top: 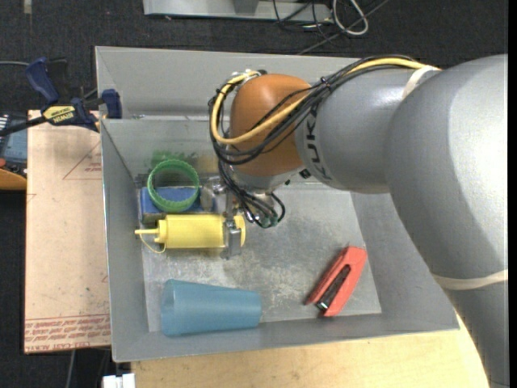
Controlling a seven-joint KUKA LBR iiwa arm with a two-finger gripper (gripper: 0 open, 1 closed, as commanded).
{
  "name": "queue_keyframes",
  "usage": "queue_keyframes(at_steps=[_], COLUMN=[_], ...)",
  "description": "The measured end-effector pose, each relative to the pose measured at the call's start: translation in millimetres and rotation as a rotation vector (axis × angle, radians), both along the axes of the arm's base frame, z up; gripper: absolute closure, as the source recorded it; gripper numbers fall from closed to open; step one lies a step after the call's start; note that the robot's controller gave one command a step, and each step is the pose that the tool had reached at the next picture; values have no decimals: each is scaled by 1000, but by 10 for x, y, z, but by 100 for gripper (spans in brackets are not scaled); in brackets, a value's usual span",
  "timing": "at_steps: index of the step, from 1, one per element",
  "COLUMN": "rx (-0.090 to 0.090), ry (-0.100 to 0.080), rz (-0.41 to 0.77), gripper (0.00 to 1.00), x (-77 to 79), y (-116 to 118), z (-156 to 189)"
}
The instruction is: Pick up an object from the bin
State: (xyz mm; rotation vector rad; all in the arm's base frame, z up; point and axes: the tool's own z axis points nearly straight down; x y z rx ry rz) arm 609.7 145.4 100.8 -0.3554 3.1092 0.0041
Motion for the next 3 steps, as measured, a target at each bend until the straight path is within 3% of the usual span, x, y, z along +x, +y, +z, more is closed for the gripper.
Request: queue_keyframes(at_steps=[1, 2, 3], rx=[-5, -5, -4], ry=[-17, -17, -8], rz=[33, 33, 33], gripper=[100, 100, 100], x=[-6, -6, -37], y=[407, 407, 413], z=[-236, -234, 85])
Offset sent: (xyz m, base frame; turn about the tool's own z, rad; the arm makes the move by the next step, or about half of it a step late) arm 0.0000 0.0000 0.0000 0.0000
